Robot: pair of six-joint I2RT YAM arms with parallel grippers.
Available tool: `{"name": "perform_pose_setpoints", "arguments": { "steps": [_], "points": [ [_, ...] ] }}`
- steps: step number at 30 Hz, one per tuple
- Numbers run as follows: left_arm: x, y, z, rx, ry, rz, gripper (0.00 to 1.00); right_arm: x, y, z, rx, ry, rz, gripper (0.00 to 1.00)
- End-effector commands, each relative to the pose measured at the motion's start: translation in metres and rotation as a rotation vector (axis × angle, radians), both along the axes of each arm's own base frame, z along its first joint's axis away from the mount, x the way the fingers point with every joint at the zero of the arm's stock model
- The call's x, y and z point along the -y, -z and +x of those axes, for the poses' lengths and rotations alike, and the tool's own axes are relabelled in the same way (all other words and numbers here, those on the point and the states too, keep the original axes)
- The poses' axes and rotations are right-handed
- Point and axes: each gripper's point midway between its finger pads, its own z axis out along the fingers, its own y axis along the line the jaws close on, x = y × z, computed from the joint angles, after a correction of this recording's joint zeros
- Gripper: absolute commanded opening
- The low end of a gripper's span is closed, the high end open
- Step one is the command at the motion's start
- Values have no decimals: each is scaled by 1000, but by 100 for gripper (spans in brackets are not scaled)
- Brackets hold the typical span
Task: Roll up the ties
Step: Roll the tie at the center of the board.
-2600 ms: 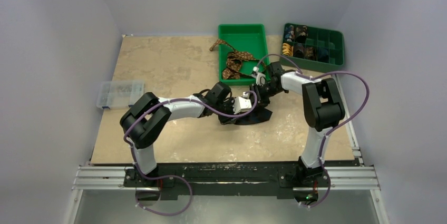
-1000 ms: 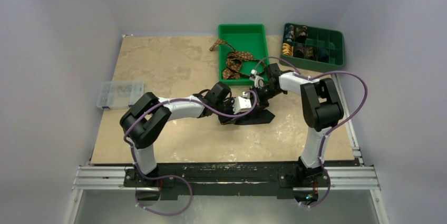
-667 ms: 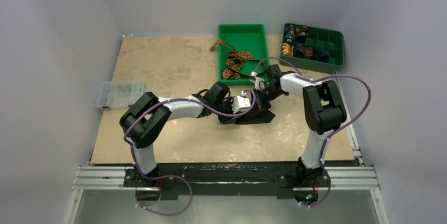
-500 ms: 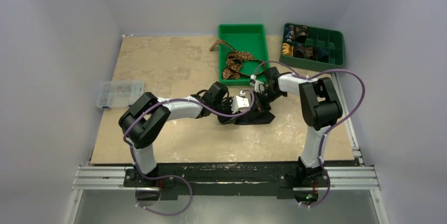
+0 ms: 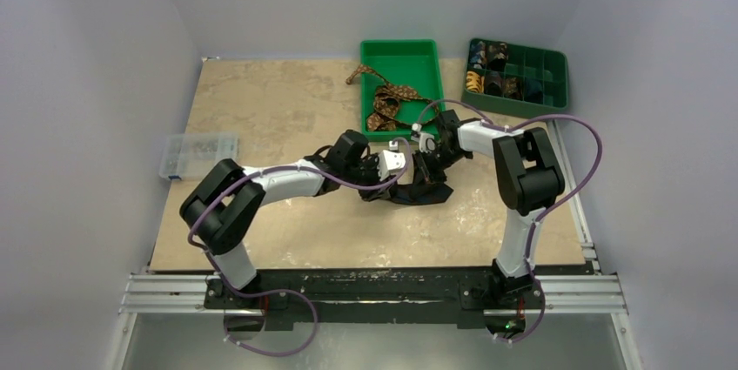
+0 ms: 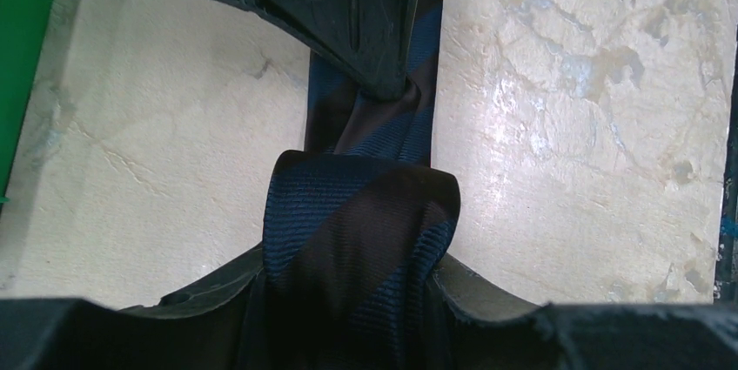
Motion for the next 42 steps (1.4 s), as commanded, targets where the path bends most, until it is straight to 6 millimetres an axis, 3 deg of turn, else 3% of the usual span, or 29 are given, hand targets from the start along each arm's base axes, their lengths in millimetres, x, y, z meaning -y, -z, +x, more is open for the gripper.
{"name": "perform_pose_setpoints", "arguments": {
  "steps": [1, 7, 12, 16, 19, 24, 27, 33, 42],
  "points": [
    [-7, 6, 16, 12, -47, 49, 13, 33, 35, 5, 56, -25, -203, 0],
    [-30, 52, 9, -27, -27, 254, 13, 27, 28, 7, 70, -31, -163, 0],
    [-39, 67, 0, -25, 18, 356, 13, 7, 2, 9, 91, -39, -25, 0],
    [-42, 71, -1, -40, 11, 391, 13, -7, -31, 12, 113, -34, 89, 17],
    [-41, 70, -2, -42, 18, 390, 13, -4, -48, 16, 121, -2, 137, 30],
    [-41, 74, -4, -46, 25, 399, 13, -5, -73, 19, 123, 26, 240, 41],
    [-43, 75, -4, -47, 26, 404, 14, -22, -86, 14, 88, 46, 331, 54],
    [-44, 78, -5, -54, 23, 408, 15, -46, -86, 2, 4, 64, 417, 55],
    [-42, 77, -6, -56, 22, 393, 15, -65, -66, 12, -16, 61, 432, 53]
  ]
}}
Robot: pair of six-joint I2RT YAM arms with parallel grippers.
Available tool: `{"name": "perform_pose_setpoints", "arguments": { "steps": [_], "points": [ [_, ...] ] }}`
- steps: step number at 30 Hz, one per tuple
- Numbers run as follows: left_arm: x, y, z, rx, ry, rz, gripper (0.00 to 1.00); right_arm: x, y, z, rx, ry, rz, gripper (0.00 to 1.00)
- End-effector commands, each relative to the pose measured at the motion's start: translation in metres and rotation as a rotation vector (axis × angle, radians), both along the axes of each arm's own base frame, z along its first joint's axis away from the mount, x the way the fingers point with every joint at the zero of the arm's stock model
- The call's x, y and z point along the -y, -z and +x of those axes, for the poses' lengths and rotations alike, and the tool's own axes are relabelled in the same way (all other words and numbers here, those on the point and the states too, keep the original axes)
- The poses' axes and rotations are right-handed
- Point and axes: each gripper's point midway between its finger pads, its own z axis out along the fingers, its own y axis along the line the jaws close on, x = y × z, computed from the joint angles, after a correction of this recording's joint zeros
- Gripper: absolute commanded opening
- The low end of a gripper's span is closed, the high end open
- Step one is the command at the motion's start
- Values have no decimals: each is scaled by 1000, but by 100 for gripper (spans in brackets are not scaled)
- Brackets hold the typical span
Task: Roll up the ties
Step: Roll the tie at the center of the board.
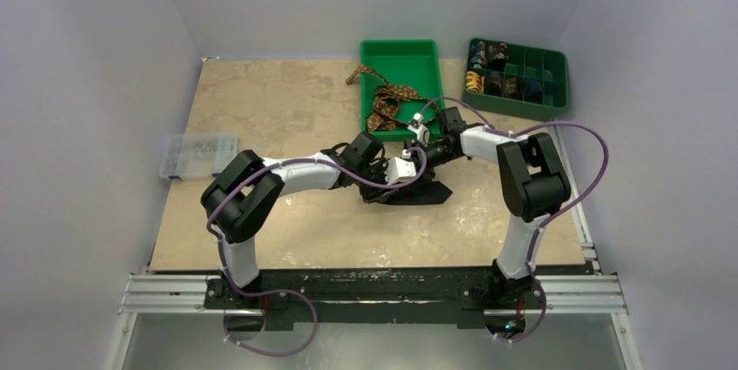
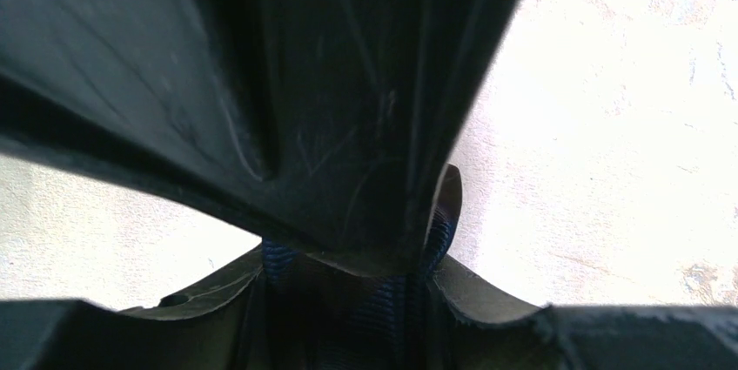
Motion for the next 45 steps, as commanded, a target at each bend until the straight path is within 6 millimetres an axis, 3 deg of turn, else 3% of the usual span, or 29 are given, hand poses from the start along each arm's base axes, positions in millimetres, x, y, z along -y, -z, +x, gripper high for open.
{"name": "perform_pose_setpoints", "arguments": {
  "steps": [1, 3, 7, 10, 19, 23, 32, 45],
  "points": [
    [-31, 35, -13, -58, -19, 144, 16, -15, -4, 10, 22, -5, 55, 52],
    [-29, 34, -14, -62, -19, 138, 16, -17, -1, 11, 17, -4, 57, 49],
    [-28, 34, -14, -69, -24, 134, 16, -16, 2, 6, 7, -23, 64, 32],
    [-26, 33, -15, -79, -23, 124, 19, -11, 7, -1, 9, -45, 48, 0],
    [-7, 16, -15, -124, -36, -22, 51, 15, 49, 4, 65, -59, -163, 0],
    [7, 1, -13, -98, -8, -129, 58, 28, 62, 8, 83, -49, -249, 0],
    [34, -14, 1, -45, 11, -275, 60, 47, 82, 17, 98, -31, -392, 0],
    [51, -30, 7, 8, -3, -438, 61, 78, 105, 17, 122, -61, -580, 0]
  ]
}}
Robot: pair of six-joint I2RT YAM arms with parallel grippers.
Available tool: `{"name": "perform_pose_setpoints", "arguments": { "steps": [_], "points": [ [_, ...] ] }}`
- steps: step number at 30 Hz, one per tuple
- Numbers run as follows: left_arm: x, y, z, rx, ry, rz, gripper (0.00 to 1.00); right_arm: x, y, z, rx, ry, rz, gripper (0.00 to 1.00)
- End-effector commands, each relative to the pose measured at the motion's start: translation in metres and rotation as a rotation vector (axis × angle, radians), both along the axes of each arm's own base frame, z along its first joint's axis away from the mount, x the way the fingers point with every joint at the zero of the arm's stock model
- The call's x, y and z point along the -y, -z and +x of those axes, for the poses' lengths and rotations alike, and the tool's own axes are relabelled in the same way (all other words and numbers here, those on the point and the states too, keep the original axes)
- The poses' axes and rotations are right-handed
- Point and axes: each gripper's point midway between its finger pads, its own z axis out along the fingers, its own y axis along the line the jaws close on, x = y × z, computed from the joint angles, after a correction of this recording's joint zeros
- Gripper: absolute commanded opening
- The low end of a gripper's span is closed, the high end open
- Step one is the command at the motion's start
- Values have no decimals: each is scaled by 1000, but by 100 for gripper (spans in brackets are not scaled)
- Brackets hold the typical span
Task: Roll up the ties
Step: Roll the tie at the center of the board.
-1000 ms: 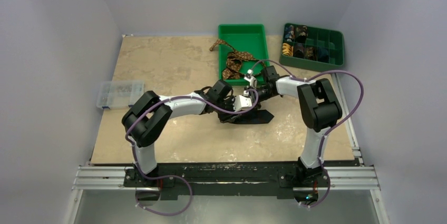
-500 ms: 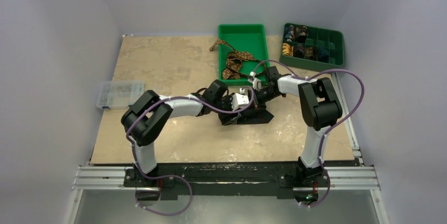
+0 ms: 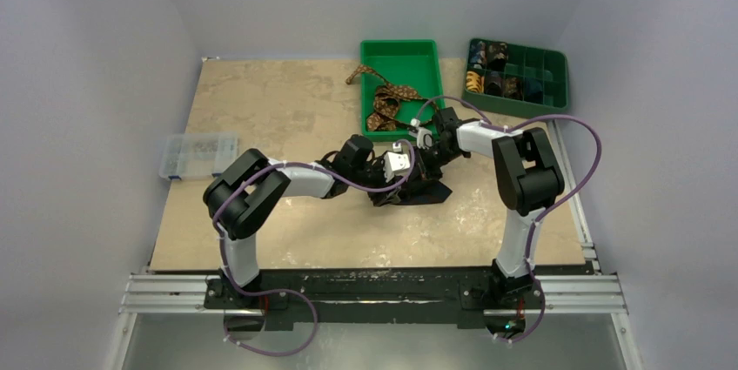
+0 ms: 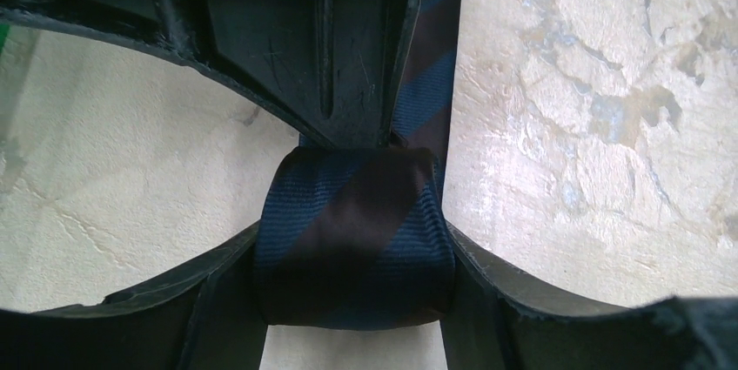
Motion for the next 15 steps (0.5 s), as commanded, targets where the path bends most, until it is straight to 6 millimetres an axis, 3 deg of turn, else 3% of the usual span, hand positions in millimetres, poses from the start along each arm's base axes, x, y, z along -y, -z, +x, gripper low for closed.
{"name": "perform_pose_setpoints", "arguments": {
  "steps": [1, 9, 15],
  "points": [
    [16, -18, 6, 36, -5, -127, 61, 43, 49, 6, 47, -18, -271, 0],
    [33, -7, 6, 2, -28, -171, 60, 43, 54, 8, 63, -23, -273, 0],
    [37, 18, 0, 16, -20, -93, 43, 36, 52, 8, 65, -24, -240, 0]
  ]
}}
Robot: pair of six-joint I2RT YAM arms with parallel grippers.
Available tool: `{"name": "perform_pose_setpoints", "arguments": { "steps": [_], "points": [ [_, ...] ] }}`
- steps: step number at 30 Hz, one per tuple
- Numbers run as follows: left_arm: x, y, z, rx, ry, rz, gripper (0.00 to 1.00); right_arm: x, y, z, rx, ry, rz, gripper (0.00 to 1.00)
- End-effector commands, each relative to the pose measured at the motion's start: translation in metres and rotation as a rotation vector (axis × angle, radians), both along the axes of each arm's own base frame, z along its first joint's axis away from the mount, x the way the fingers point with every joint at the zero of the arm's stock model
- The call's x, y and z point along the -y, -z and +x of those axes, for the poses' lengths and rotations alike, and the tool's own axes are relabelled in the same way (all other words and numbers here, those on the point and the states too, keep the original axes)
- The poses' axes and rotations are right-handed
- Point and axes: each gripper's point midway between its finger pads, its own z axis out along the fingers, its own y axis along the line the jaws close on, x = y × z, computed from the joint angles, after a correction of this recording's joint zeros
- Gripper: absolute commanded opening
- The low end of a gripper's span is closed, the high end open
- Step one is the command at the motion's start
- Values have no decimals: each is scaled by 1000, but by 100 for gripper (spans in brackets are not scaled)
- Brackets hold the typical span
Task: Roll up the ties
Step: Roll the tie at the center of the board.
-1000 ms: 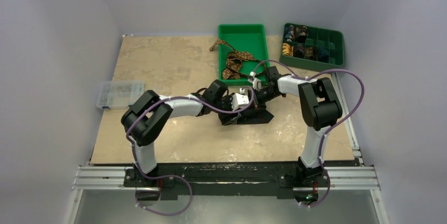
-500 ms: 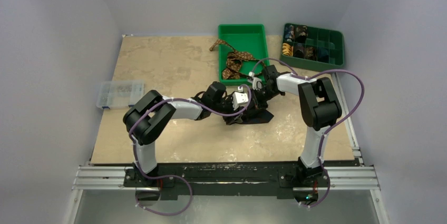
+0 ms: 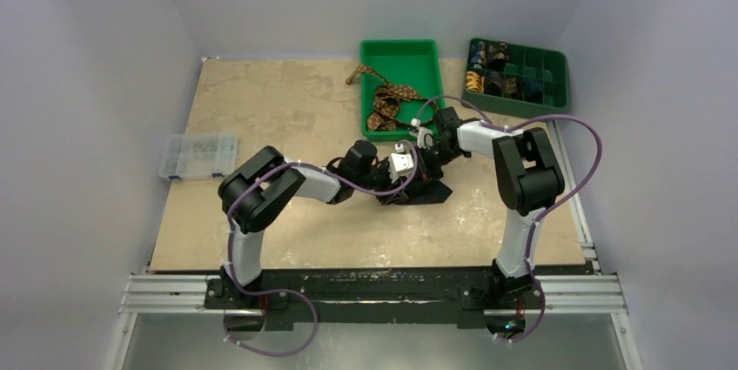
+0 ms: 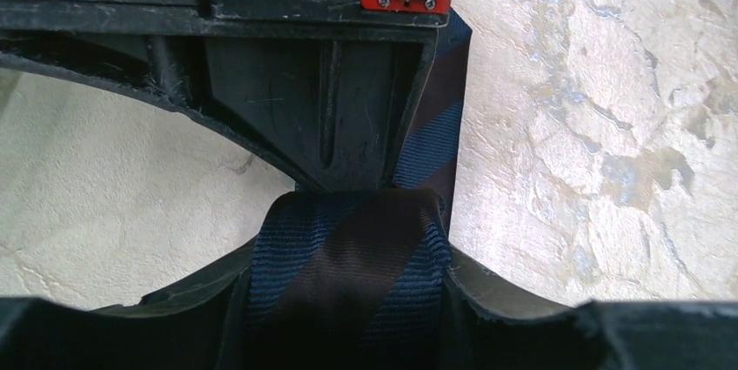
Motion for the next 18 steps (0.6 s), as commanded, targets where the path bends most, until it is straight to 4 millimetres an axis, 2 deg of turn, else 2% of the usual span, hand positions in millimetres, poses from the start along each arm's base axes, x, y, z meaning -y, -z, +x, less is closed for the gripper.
{"name": "perform_pose_setpoints", "arguments": {
  "steps": [1, 6, 9, 13, 18],
  "points": [
    [7, 17, -3, 42, 9, 51, 41, 31, 49, 6, 50, -18, -209, 0],
    [-19, 46, -4, 61, -12, 252, 30, 18, 35, 2, 37, -43, -113, 0],
    [-40, 58, -8, 71, -3, 371, 26, 13, 22, 4, 42, -40, -68, 12],
    [-62, 70, -16, 45, 26, 500, 23, 22, 8, 8, 25, -19, -29, 21],
    [-71, 74, -21, 7, 40, 573, 21, 38, -19, 14, 10, 3, 42, 30]
  ]
}}
